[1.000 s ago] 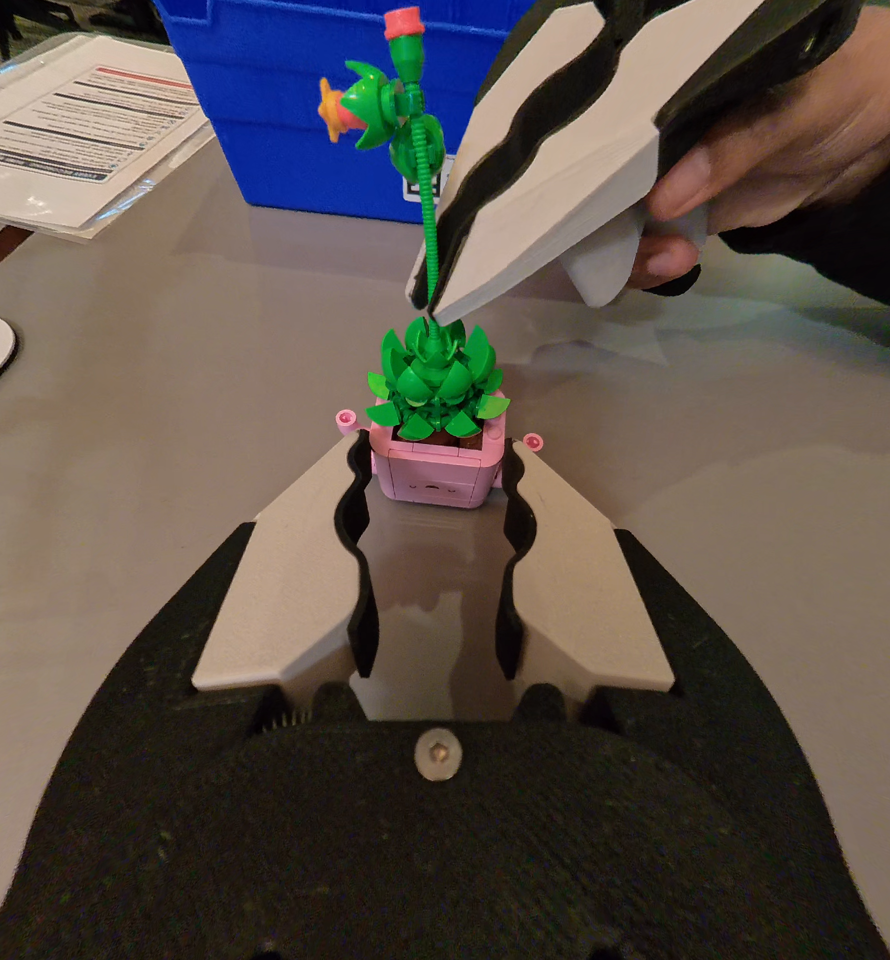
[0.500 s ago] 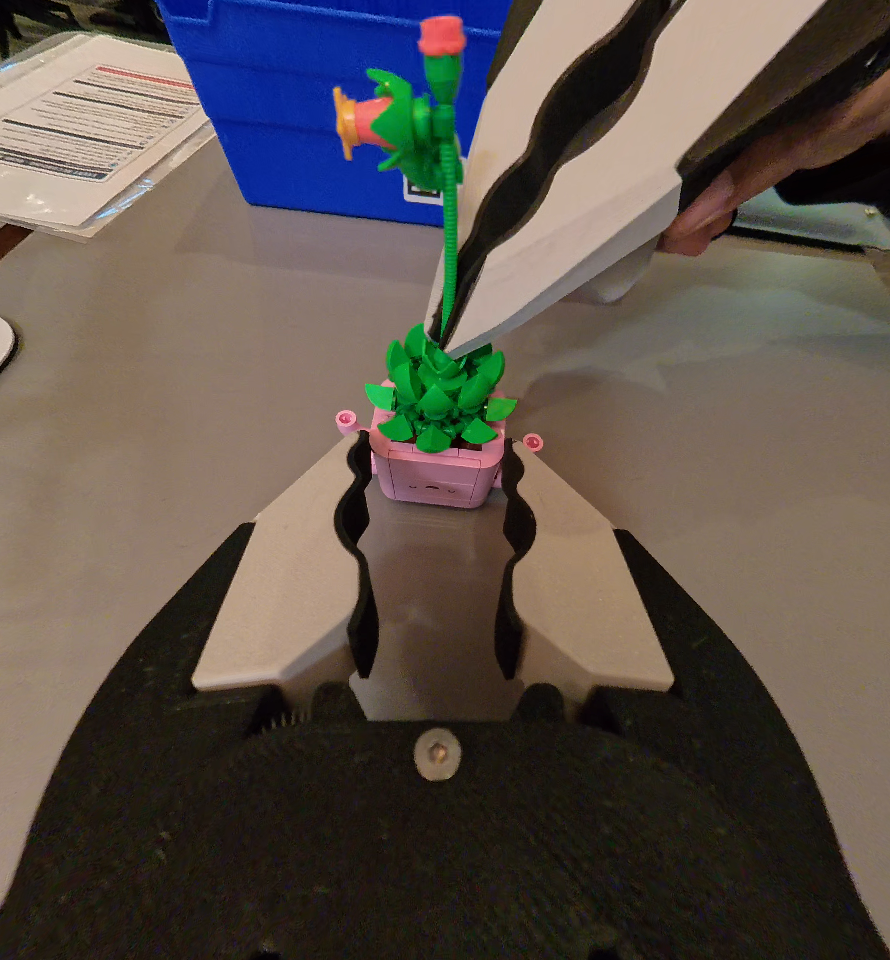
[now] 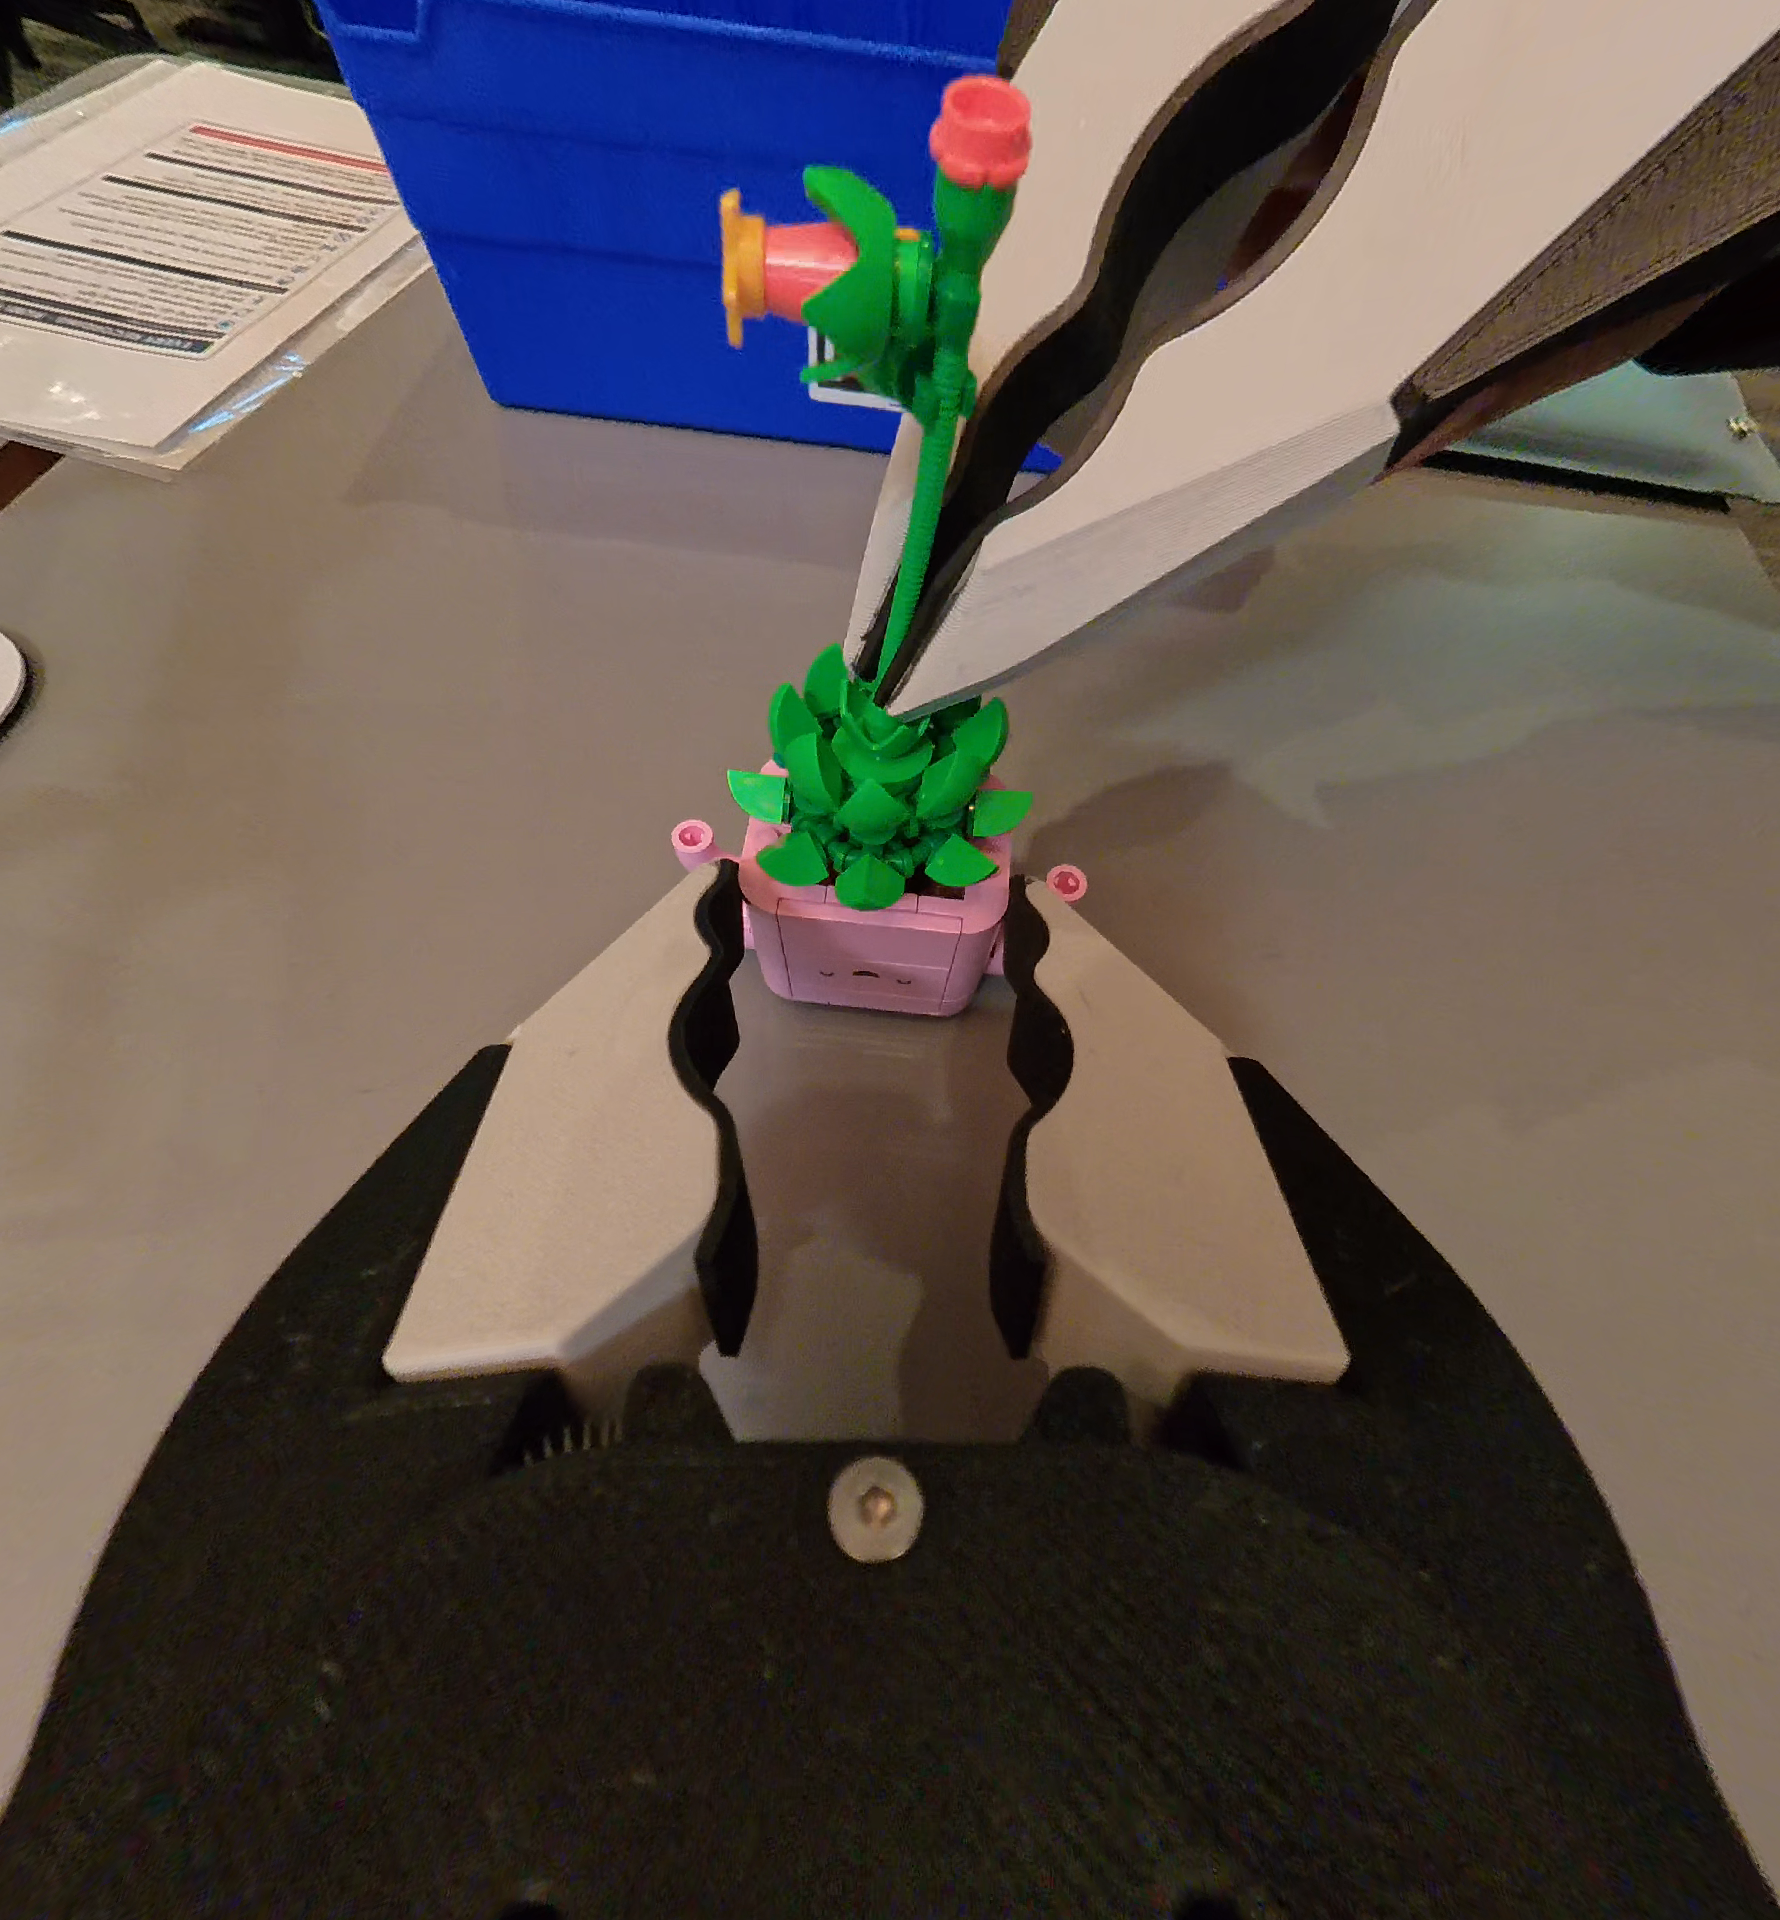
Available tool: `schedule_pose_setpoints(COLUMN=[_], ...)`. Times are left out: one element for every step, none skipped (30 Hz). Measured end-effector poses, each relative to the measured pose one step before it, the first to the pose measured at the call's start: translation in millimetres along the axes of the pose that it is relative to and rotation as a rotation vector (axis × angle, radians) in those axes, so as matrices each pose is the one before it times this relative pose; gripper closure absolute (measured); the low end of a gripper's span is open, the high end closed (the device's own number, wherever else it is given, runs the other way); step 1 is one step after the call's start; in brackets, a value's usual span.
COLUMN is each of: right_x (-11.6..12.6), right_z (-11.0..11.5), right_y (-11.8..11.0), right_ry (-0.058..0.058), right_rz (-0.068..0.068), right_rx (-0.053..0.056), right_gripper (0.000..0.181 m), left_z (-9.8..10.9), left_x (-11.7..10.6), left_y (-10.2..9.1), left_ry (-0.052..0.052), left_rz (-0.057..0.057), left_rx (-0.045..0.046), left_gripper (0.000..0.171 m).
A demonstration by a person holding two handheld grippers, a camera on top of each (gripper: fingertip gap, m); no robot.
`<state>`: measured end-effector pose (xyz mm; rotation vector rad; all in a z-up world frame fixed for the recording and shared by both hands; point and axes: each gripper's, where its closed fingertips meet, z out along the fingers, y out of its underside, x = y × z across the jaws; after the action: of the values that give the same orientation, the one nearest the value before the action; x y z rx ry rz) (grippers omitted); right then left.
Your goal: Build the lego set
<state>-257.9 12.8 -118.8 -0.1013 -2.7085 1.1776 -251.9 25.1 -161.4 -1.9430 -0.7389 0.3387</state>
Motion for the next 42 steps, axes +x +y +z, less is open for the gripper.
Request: schedule_pose_setpoints(right_x=[-0.06, 0.13, 0.04, 0.01, 0.03, -0.29, -1.23, -1.70, -0.22, 0.49, 0.42, 0.49, 0.04, -0.29, -0.26, -0.42, -0.46, -0.70, 0.22, 0.32, -0.17, -0.06, 0.08, 0.03, 0.07, 0.07, 0.06, 0.14, 0.29, 0.31, 0.18, 0.40, 0.97, 0.09, -1.09, -1.08, -0.64, 0.48, 1.12, 1.11, 0.82, 0.53], right_z=[0.15, -0.06, -0.20, 0.05, 0.16, 0.45, 0.71, 1.25, 0.91, 0.17, 0.13, 0.02, 0.05, -0.04, -0.21, -0.16, -0.27, 0.33, 0.25, -0.11, -0.24, -0.16, 0.00, 0.01, 0.08, 0.07, 0.00, -0.09, -0.06, 0.08, 0.16, -0.19, -0.80, -1.69, -2.51, -3.31, -3.51, -3.26, -2.66, -2.14, -1.64, -1.03], right_y=[-0.19, -0.13, -0.14, -0.09, -0.26, -0.47, -0.20, 1.03, 0.20, -0.36, 0.13, 0.11, 0.12, 0.04, 0.11, 0.13, 0.56, 3.21, 1.74, 0.00, 0.13, 0.01, 0.07, 0.00, -0.08, -0.02, 0.09, 0.03, -0.13, -0.29, -0.32, -0.45, -1.00, -2.08, -3.09, -3.39, -2.18, 0.03, 2.41, 4.33, 5.44, 5.87], right_ry=[-0.0025, -0.0002, 0.0006, 0.0020, 0.0033, 0.0017, -0.0050, -0.0085, 0.0016, 0.0054, 0.0025, 0.0010, -0.0007, -0.0026, -0.0031, -0.0028, -0.0031, -0.0046, 0.0044, 0.0043, -0.0012, -0.0020, -0.0009, -0.0009, -0.0024, -0.0039, -0.0047, -0.0037, -0.0002, 0.0035, 0.0055, 0.0091, 0.0124, 0.0037, -0.0067, -0.0089, -0.0054, 0.0034, 0.0102, 0.0139, 0.0159, 0.0156], right_rz=[0.0013, -0.0026, -0.0053, -0.0069, -0.0075, -0.0049, -0.0001, 0.0025, -0.0002, -0.0032, 0.0001, 0.0023, 0.0007, 0.0005, 0.0025, 0.0024, -0.0008, -0.0054, -0.0057, -0.0055, 0.0007, 0.0060, 0.0044, 0.0038, 0.0070, 0.0086, 0.0071, 0.0053, 0.0028, -0.0004, -0.0061, -0.0095, -0.0037, 0.0082, 0.0195, 0.0253, 0.0247, 0.0200, 0.0136, 0.0086, 0.0070, 0.0084], right_rx=[-0.0001, -0.0031, -0.0041, -0.0034, -0.0013, 0.0017, 0.0014, -0.0046, 0.0031, 0.0050, 0.0006, -0.0002, 0.0002, 0.0002, 0.0002, 0.0005, -0.0025, -0.0192, -0.0086, 0.0033, 0.0016, 0.0001, 0.0007, 0.0011, 0.0007, 0.0008, -0.0001, -0.0007, -0.0001, 0.0006, 0.0018, 0.0046, 0.0114, 0.0228, 0.0332, 0.0382, 0.0354, 0.0260, 0.0156, 0.0088, 0.0051, 0.0048], right_gripper=[0.181, 0.181, 0.181, 0.181, 0.181, 0.181, 0.181, 0.181, 0.181, 0.181, 0.181, 0.181, 0.181, 0.181, 0.181, 0.181, 0.181, 0.180, 0.181, 0.181, 0.181, 0.181, 0.181, 0.181, 0.181, 0.181, 0.181, 0.181, 0.181, 0.181, 0.180, 0.179, 0.172, 0.165, 0.162, 0.161, 0.160, 0.159, 0.157, 0.155, 0.154, 0.151], left_z=[-0.04, 0.03, -0.02, 0.14, -0.01, -0.03, 0.03, 0.04, 0.01, -0.14, 0.15, 0.09, -0.01, 0.09, -0.07, -0.01, -0.08, 0.17, 0.59, 0.30, 0.08, 0.09, 0.02, 0.07, -0.02, 0.04, 0.00, 0.09, 0.10, 0.06, -0.05, -0.06, 0.03, -0.08, 0.02, 0.06, 0.12, -0.04, -0.06, 0.03, -0.04, 0.03], left_x=[-0.11, -0.09, -0.01, -0.01, -0.03, -0.05, -0.06, -0.08, 0.08, -0.05, 0.07, -0.01, 0.05, 0.09, -0.07, -0.05, -0.08, 0.07, 1.40, -0.27, 0.10, 0.16, 0.04, -0.15, -0.01, -0.11, 0.02, 0.02, -0.05, -0.12, -0.14, -0.02, 0.02, 0.04, 0.11, 0.02, 0.01, -0.09, -0.11, -0.22, -0.19, -0.29], left_y=[-0.05, -0.06, 0.01, 0.04, -0.02, -0.02, -0.08, 0.08, 0.02, -0.12, 0.11, -0.03, 0.10, -0.03, 0.04, -0.03, 0.01, 0.09, 0.34, 0.49, 0.09, 0.05, 0.01, 0.07, 0.01, -0.02, 0.00, 0.12, 0.01, 0.16, 0.06, -0.06, 0.06, -0.09, 0.04, 0.13, -0.02, 0.00, -0.03, 0.00, 0.06, -0.10], left_ry=[0.0012, 0.0011, 0.0005, 0.0009, 0.0006, 0.0010, 0.0012, 0.0014, -0.0002, 0.0003, -0.0001, -0.0009, -0.0009, -0.0003, -0.0001, 0.0002, 0.0003, 0.0011, 0.0080, -0.0075, -0.0028, -0.0013, -0.0004, 0.0002, 0.0005, -0.0004, 0.0000, -0.0001, -0.0008, -0.0013, -0.0004, 0.0014, 0.0015, -0.0003, -0.0005, -0.0009, -0.0004, 0.0007, 0.0016, 0.0020, 0.0017, 0.0011], left_rz=[-0.0021, -0.0015, -0.0008, -0.0003, -0.0004, -0.0013, -0.0019, -0.0013, 0.0005, -0.0003, 0.0004, 0.0014, 0.0016, 0.0009, -0.0002, -0.0009, -0.0011, -0.0001, 0.0035, 0.0060, 0.0049, 0.0021, 0.0007, -0.0008, -0.0009, -0.0002, -0.0002, 0.0003, 0.0007, -0.0001, -0.0007, -0.0018, -0.0014, 0.0001, 0.0013, 0.0019, 0.0008, -0.0013, -0.0032, -0.0041, -0.0041, -0.0039], left_rx=[0.00027, 0.00014, -0.00008, -0.00019, 0.00013, 0.00010, 0.00025, -0.00023, -0.00010, 0.00068, -0.00063, -0.00002, -0.00065, 0.00000, -0.00004, 0.00017, 0.00015, -0.00074, -0.00372, -0.00421, -0.00054, -0.00057, -0.00005, -0.00014, -0.00005, -0.00011, 0.00003, -0.00045, -0.00056, -0.00078, -0.00041, 0.00067, 0.00021, 0.00028, -0.00024, -0.00031, -0.00037, -0.00004, 0.00018, 0.00032, 0.00013, 0.00014], left_gripper=[0.122, 0.122, 0.122, 0.122, 0.122, 0.122, 0.122, 0.122, 0.122, 0.122, 0.122, 0.122, 0.122, 0.122, 0.122, 0.122, 0.122, 0.122, 0.122, 0.122, 0.122, 0.122, 0.122, 0.122, 0.122, 0.122, 0.122, 0.122, 0.122, 0.122, 0.122, 0.122, 0.122, 0.122, 0.122, 0.122, 0.122, 0.122, 0.122, 0.122, 0.122, 0.122])
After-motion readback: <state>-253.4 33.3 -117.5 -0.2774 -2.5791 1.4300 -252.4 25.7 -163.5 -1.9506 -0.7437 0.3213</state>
